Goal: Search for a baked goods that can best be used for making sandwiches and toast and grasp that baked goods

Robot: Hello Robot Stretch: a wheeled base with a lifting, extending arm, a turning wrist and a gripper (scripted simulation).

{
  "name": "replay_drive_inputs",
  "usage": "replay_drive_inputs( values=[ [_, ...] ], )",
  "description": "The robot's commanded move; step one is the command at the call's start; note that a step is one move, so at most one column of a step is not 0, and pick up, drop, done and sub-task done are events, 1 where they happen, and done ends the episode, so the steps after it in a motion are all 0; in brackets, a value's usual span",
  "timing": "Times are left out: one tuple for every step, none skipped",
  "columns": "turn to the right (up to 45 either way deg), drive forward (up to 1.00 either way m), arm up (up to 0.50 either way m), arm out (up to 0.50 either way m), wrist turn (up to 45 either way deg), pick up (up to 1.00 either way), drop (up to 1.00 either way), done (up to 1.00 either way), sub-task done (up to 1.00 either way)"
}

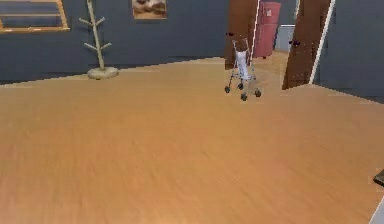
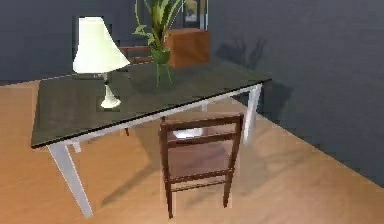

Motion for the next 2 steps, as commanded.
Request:
replay_drive_inputs(
  values=[
    [0.0, 1.0, 0.0, 0.0, 0.0, 0.0, 0.0, 0.0, 0.0],
    [0.0, 1.0, 0.0, 0.0, 0.0, 0.0, 0.0, 0.0, 0.0]
  ],
)
